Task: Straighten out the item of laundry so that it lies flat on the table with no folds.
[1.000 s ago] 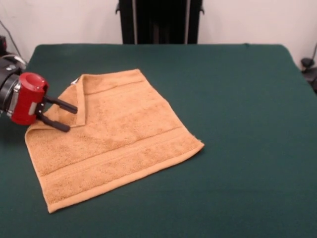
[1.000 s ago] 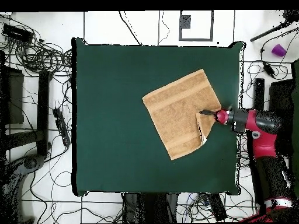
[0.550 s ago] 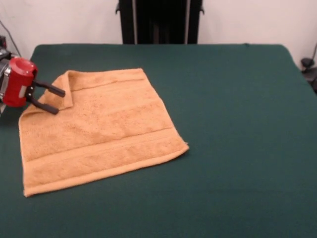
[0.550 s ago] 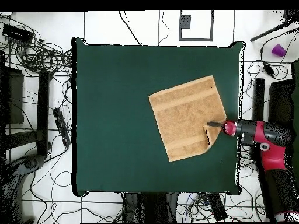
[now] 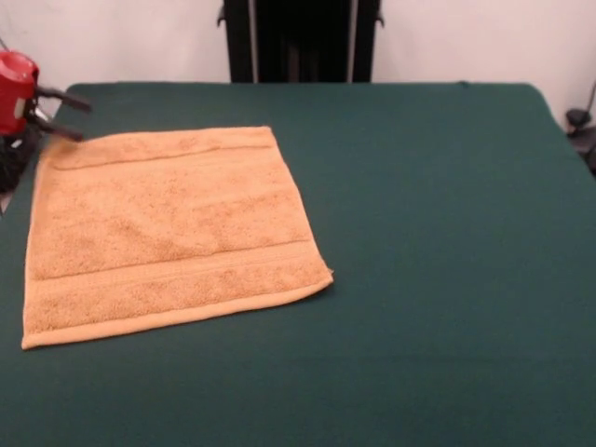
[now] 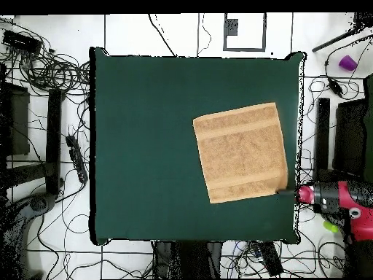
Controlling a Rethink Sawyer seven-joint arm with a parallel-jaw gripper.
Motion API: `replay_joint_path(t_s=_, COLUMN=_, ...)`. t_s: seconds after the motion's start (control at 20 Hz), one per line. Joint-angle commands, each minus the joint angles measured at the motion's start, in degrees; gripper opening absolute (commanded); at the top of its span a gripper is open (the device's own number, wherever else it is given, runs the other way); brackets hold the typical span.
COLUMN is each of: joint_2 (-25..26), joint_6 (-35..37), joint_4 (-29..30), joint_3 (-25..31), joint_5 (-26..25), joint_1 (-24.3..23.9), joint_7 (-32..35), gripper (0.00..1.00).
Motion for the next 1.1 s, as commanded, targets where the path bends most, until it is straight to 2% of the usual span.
replay_joint_path(t_s=0.05, joint_2=-1.9, joint_6=15.7, joint_4=-1.59, joint_3=-4.49, joint_5=-6.03, joint_1=0.68, joint_7=0.3, gripper=1.0)
replay_joint_path(t_s=0.25, joint_2=-2.23, joint_6=24.93, joint_4=-6.11, joint_3=-2.9, joint_5=-7.09, joint_1=0.59, joint_7=1.37, gripper=1.0)
replay_joint_path(t_s=0.45, joint_2=-0.41, joint_6=23.42, joint_4=-12.17, joint_3=-1.99, joint_5=-11.55, joint_1=2.09, joint_7=-1.73, gripper=1.0)
replay_joint_path(t_s=0.55, joint_2=0.6, joint_6=22.42, joint_4=-13.54, joint_3=-1.24, joint_5=-11.28, joint_1=1.91, joint_7=-1.77, gripper=1.0)
replay_joint_path(t_s=0.6, joint_2=0.77, joint_6=22.22, joint_4=-13.29, joint_3=-0.66, joint_5=-9.01, joint_1=1.66, joint_7=0.38, gripper=1.0)
replay_joint_path(t_s=0.75, joint_2=0.21, joint_6=15.47, joint_4=-9.04, joint_3=1.22, joint_5=-2.67, joint_1=1.42, joint_7=4.71, gripper=1.0)
replay_joint_path(t_s=0.9, joint_2=0.57, joint_6=10.1, joint_4=-7.22, joint_3=2.58, joint_5=-2.33, joint_1=2.26, joint_7=1.37, gripper=1.0)
replay_joint_path(t_s=1.1, joint_2=1.82, joint_6=1.72, joint_4=-4.55, joint_3=3.24, joint_5=-0.19, joint_1=2.71, joint_7=1.18, gripper=1.0)
